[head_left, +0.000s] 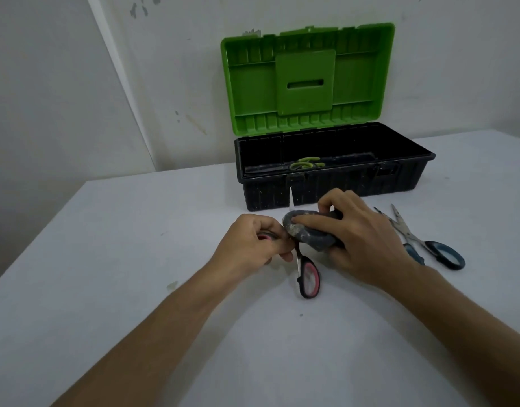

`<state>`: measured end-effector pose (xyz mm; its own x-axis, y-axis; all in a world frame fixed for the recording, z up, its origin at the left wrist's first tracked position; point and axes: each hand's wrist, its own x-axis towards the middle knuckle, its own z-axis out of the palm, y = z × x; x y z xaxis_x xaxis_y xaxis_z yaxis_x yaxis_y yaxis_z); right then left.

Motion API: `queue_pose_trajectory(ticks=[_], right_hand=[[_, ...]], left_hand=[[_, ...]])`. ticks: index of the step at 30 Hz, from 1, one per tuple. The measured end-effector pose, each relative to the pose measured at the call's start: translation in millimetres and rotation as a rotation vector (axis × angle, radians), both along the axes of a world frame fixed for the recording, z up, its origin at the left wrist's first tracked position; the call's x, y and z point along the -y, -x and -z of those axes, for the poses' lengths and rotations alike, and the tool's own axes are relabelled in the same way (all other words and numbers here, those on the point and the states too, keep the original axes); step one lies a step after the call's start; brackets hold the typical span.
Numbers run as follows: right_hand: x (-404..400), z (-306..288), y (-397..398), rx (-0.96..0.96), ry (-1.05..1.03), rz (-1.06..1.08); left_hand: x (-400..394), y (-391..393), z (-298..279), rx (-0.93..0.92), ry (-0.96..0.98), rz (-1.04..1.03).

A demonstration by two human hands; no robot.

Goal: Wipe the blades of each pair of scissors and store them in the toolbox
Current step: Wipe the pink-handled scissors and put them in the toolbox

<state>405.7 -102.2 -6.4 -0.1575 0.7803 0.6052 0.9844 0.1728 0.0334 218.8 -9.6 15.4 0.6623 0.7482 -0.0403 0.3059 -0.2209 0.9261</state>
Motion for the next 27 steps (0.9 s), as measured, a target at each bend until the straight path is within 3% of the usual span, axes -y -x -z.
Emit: queue_pose_trajectory(ticks=[4,10,13,17,19,23,27], right_hand=[[-2.3,-5.3,0.0,-0.086,0.052,0.059],[0.8,-18.4,-16.8,-0.195,-0.058,0.31],[8.7,-27.1,-15.9,-0.215,-0.124,0.226],[8.5,-22.8,4.8,-0.244,0.113,0.0],[3.3,-17.3,3.2,-0.285,0.156,0.045],[3.4,-19.5,-21.0,-0.357,-0.003,0.269],[11.7,-24.8,-10.9,-0.384,0.005,0.144]], left_hand=[[5.8,2.5,-1.6,-0.041,-0.057,0.054],[4.4,2.0,-8.3,-0.124,-0.081,0.09],[1.9,4.5,-11.0,-0.138,-0.008,0.058],[6.8,2.0,-9.0,-0.126,0.04,0.076],[10.8,0.7,-8.7,-0.117,0.029,0.107],[12.0,-0.9,-10.9,-0.079,0.004,0.129],[9.6,-1.5,-11.7,-0.084,-0.031,0.067]])
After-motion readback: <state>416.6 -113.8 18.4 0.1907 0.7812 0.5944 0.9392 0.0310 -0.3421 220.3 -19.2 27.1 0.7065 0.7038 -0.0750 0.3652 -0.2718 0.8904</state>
